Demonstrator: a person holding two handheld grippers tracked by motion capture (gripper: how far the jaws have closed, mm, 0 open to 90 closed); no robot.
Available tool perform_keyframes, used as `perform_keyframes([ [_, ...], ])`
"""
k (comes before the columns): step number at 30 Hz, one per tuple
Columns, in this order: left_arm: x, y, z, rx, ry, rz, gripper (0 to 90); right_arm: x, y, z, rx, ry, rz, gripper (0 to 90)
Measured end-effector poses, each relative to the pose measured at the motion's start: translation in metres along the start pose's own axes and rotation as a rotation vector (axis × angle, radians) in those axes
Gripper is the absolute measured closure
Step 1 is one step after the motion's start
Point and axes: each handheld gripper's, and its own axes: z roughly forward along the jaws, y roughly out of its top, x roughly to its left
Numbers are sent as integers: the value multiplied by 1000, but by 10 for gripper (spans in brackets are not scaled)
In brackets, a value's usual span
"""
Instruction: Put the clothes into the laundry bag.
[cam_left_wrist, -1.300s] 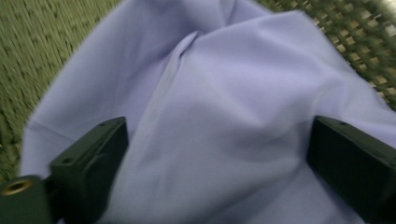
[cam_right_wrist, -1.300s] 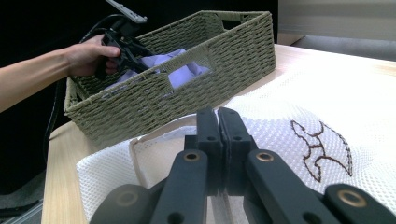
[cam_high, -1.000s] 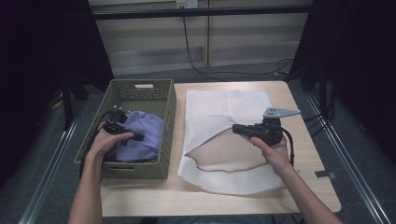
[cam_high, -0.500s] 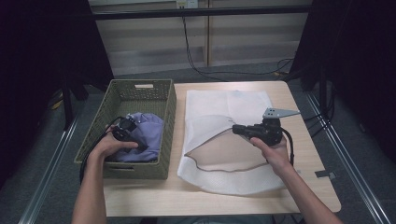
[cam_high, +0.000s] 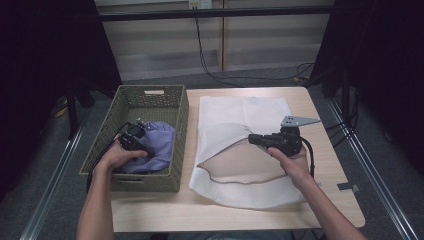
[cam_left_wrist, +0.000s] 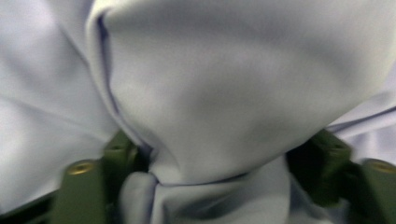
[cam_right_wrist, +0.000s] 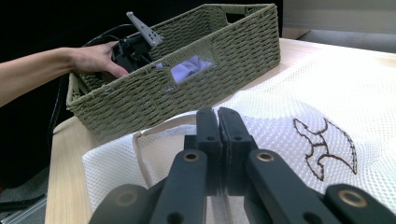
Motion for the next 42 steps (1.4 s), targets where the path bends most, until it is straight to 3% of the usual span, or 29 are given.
perform_keyframes([
  [5, 6, 0, -5, -6, -7, -55, 582, 0, 0, 0, 0, 1, -1, 882],
  [11, 6, 2, -8, -44, -2, -104, 724, 0, 0, 0, 0, 2, -1, 882],
  [14, 7, 3, -9, -52, -1, -107, 741, -1, -1, 1, 1, -1, 2, 882],
  [17, 8, 3, -15, -48, 3, -80, 748, -1, -1, 0, -2, 0, 4, 882],
  [20, 8, 2, -20, -89, -2, -109, 754, -1, 0, 0, -2, 1, 10, 882],
  [21, 8, 2, -22, -117, -7, -136, 755, -2, 0, 0, -3, 0, 9, 882],
  [22, 9, 1, -26, -108, -7, -112, 756, -1, 0, 0, -3, 0, 9, 882],
  [24, 9, 0, -32, -142, -17, -127, 757, -1, 0, 0, -5, 0, 8, 882],
  [25, 9, 0, -35, -155, -11, -113, 757, -1, 0, 0, -4, 1, 9, 882],
  [26, 7, -1, -37, -180, -18, -130, 757, -1, 0, 0, -3, 2, 9, 882],
  [27, 8, -2, -39, -180, -18, -110, 757, -1, 0, 0, -3, 1, 11, 882],
  [33, 3, -7, -46, -228, -6, -88, 759, -1, 0, -1, -7, -2, 9, 882],
  [34, 2, -8, -46, -254, -18, -104, 758, -1, 0, -1, -8, -3, 9, 882],
  [38, 2, -12, -52, -311, -26, -105, 758, -1, 0, -1, -8, -2, 8, 882],
  [40, 0, -13, -59, -331, -17, -54, 756, -1, 0, -1, -7, -3, 9, 882],
  [42, 1, -15, -63, -363, -27, -63, 757, -1, 0, -1, -7, -2, 10, 882],
])
